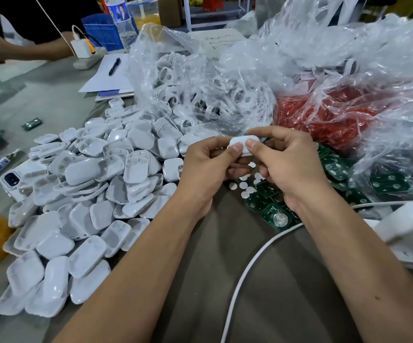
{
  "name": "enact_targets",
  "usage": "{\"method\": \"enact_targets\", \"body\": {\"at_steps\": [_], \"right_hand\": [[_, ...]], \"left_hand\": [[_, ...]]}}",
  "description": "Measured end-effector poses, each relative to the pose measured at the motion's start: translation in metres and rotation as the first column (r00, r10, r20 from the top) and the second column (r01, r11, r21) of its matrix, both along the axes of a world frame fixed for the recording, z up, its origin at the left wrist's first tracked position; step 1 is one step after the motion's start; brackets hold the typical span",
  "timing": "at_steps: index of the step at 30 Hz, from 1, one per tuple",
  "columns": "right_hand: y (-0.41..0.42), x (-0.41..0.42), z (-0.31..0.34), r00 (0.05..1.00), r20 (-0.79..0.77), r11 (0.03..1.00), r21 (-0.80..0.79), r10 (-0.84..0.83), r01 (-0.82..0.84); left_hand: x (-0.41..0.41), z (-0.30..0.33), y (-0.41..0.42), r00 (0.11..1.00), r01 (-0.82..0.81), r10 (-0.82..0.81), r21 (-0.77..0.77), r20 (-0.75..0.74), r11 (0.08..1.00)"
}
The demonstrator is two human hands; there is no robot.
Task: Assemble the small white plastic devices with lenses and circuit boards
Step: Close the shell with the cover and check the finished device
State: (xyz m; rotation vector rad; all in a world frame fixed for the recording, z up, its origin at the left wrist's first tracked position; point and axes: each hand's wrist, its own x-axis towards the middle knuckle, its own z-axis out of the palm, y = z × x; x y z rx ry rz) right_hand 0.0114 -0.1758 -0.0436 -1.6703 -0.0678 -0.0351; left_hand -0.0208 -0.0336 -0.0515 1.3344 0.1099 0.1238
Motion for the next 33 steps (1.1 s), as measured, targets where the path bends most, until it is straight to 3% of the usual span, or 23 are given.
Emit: {"method": "enact_targets", "body": {"at_steps": [9, 26, 29, 33], "right_hand": [[0.009, 0.008, 0.000, 0.999, -0.042, 0.995, 0.102, 0.003, 0.001], [0.001, 0.002, 0.006, 0.985, -0.129, 0.971, 0.222, 0.118, -0.088], [0.000, 0.002, 0.006, 0.990, -0.072, 0.975, 0.197, 0.123, -0.106], [0.001, -0.002, 0.002, 0.995, 0.091, 0.999, 0.035, 0.034, -0.037]], "left_hand": [[0.003, -0.001, -0.005, 0.995, -0.103, 0.103, -0.028, -0.012, 0.994], [0.000, 0.002, -0.004, 0.995, -0.083, 0.083, -0.009, -0.055, 0.996], [-0.002, 0.002, -0.003, 0.997, -0.062, 0.062, -0.009, -0.046, 0.998], [-0.002, 0.003, -0.002, 0.999, -0.022, 0.021, -0.042, -0.033, 0.999]]}}
